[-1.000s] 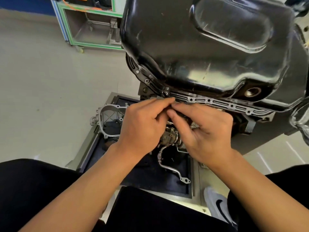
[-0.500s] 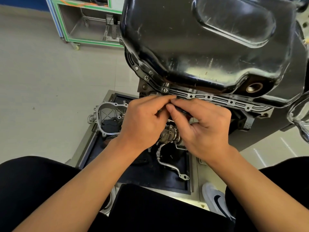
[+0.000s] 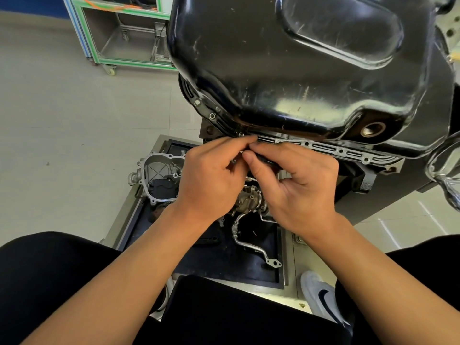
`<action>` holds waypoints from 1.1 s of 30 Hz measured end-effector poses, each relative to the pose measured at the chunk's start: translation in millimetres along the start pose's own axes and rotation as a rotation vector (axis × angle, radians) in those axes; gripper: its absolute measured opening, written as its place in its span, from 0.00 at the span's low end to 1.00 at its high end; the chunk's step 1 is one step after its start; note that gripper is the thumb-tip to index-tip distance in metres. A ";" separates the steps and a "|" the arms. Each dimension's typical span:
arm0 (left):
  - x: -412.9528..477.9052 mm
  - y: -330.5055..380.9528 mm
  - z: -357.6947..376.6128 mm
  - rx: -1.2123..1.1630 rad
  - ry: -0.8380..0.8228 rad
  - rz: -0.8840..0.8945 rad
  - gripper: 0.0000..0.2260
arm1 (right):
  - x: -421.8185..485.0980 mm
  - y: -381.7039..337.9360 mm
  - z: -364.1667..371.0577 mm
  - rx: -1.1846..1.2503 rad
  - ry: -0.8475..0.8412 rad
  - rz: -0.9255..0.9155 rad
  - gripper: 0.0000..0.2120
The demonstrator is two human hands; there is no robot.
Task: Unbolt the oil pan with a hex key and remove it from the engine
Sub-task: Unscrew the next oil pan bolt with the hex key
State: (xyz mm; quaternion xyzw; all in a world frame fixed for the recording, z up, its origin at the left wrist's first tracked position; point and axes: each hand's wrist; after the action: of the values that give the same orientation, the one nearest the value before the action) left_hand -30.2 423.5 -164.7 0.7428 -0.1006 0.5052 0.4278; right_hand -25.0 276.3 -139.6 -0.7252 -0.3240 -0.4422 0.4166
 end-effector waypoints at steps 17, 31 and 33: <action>5.7 -6.2 -3.8 -0.050 -0.121 0.080 0.10 | -0.5 1.3 3.5 0.026 0.029 0.095 0.06; 7.0 -25.7 -2.0 -0.108 0.019 0.150 0.03 | -17.8 -4.7 26.8 0.259 0.106 0.315 0.08; 7.5 -28.6 -3.1 -0.107 -0.029 0.142 0.01 | -16.1 -1.1 25.2 0.202 0.069 0.215 0.07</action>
State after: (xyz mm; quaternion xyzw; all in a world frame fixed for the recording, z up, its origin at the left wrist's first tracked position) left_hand -12.1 445.5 -173.4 0.7168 -0.1862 0.5175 0.4285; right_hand -22.9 297.6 -160.5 -0.6944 -0.2726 -0.3848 0.5435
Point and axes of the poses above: each hand's wrist, its own x-axis towards the middle knuckle, its own z-axis out of the palm, y = z × x, and after that the axes turned 12 degrees about y, right-handed
